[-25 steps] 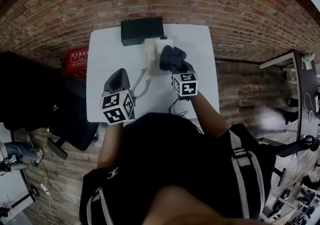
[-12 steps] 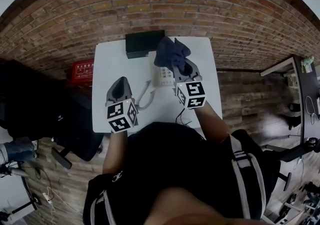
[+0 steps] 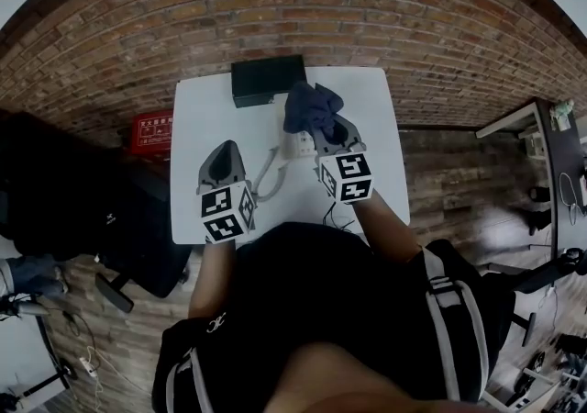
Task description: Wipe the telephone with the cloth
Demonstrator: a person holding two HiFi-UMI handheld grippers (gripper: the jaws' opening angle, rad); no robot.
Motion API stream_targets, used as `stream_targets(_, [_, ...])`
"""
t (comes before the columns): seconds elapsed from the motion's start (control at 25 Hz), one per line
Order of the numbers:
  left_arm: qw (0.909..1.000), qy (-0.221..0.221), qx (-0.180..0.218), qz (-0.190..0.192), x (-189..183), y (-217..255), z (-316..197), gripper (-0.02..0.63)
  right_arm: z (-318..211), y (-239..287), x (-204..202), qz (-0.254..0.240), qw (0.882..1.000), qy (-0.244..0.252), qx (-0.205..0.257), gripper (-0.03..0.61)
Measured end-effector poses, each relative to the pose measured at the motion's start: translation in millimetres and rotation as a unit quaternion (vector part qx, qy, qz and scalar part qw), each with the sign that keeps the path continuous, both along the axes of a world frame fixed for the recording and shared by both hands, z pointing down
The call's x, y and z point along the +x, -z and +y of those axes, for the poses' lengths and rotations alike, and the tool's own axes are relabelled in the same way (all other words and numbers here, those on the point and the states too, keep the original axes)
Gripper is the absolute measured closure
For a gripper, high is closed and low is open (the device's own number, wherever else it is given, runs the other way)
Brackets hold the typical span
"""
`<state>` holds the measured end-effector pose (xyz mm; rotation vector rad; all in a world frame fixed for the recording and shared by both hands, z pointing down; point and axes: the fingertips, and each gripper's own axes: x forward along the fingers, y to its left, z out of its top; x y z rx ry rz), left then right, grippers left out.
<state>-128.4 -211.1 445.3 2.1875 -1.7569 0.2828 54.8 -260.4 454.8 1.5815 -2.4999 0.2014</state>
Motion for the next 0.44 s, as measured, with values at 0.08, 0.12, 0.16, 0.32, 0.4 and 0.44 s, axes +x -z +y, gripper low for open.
stream_targets(0.08, [1.0000, -0.003, 0.000, 0.001, -0.2, 0.4, 0.5, 0.617, 1.0, 1.7, -1.6, 0.001, 1.000, -0.004, 0.001, 0.552])
stream_targets(0.12, [1.0000, -0.004, -0.001, 0.001, -0.1, 0.4, 0.8, 0.617, 1.7, 2.2, -2.4, 0.002, 1.000, -0.006, 0.002, 0.552])
stream_targets(0.16, [1.0000, -0.005, -0.001, 0.001, -0.2, 0.3, 1.1, 0.617, 2.5, 2.8, -3.1, 0.003, 1.000, -0.008, 0.003, 0.552])
stream_targets(0.32, [1.0000, -0.009, 0.000, 0.001, -0.4, 0.5, 1.5, 0.617, 4.3, 4.9, -2.6, -0.002, 1.000, -0.019, 0.007, 0.554])
stream_targets(0.4, [0.9999, -0.011, 0.000, 0.001, -0.5, 0.8, 1.3, 0.617, 4.1, 6.7, -1.7, -0.007, 1.000, -0.022, 0.007, 0.554])
stream_targets(0.44, [0.9999, -0.012, 0.001, 0.001, -0.6, 0.9, 1.2, 0.617, 3.8, 7.6, -1.5, -0.009, 1.000, -0.024, 0.007, 0.554])
